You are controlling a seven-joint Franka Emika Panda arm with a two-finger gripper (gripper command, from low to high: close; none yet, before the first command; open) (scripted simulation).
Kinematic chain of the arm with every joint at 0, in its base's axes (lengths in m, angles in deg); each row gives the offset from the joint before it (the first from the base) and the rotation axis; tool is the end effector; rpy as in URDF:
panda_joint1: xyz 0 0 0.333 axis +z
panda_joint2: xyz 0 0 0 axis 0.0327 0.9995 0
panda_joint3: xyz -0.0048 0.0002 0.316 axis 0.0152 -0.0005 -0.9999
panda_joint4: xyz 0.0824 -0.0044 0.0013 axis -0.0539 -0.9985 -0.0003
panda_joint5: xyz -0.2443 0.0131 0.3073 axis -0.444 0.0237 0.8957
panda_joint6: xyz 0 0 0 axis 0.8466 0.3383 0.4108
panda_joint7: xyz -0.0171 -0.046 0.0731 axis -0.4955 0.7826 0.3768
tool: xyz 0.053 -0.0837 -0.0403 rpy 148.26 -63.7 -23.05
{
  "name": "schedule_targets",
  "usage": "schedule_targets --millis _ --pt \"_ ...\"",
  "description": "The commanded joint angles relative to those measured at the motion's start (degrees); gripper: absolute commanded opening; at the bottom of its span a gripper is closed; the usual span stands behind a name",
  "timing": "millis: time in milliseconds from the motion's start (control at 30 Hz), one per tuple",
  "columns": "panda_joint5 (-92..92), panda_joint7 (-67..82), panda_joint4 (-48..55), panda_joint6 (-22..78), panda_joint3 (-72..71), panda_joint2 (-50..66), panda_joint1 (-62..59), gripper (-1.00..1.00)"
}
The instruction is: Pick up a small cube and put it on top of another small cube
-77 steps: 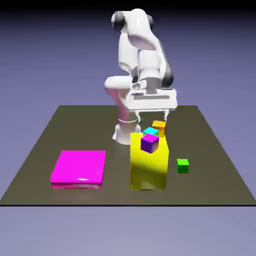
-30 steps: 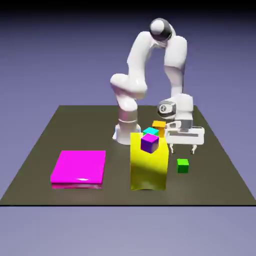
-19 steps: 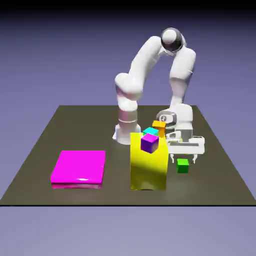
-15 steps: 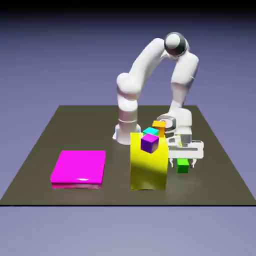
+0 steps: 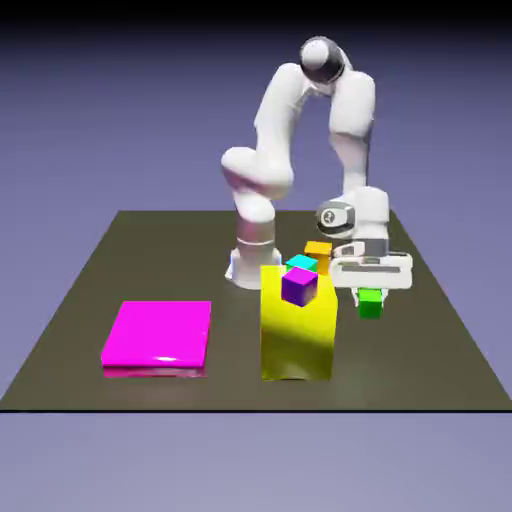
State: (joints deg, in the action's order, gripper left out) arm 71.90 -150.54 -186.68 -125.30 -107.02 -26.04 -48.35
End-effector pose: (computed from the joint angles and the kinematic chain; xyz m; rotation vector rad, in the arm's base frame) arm 0.2673 0.2871 0.2032 -2.5880 1.3231 -0.6857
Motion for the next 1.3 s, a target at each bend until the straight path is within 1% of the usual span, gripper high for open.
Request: schedule_targets --millis 0,467,900,1067,1100,1133,1267 --pt "-0.5 -1.0 1.0 2.4 2.1 0.3 0.9 -1.00" --pt "-8.1 -15.8 15.6 35.9 31.1 4.1 13.4 -1.00" --pt "-16.9 -36.6 30.4 68.0 55.1 5.8 20.0 -1.00" --pt "-22.5 -42.9 24.0 58.2 51.9 10.2 15.5 -1.00" --pt "-22.5 -42.9 24.0 58.2 51.9 10.2 15.5 1.00" --pt "-22.5 -42.9 24.0 58.2 51.9 10.2 15.5 1.00" --pt "-17.2 -38.1 30.4 67.6 53.8 5.3 18.6 1.00"
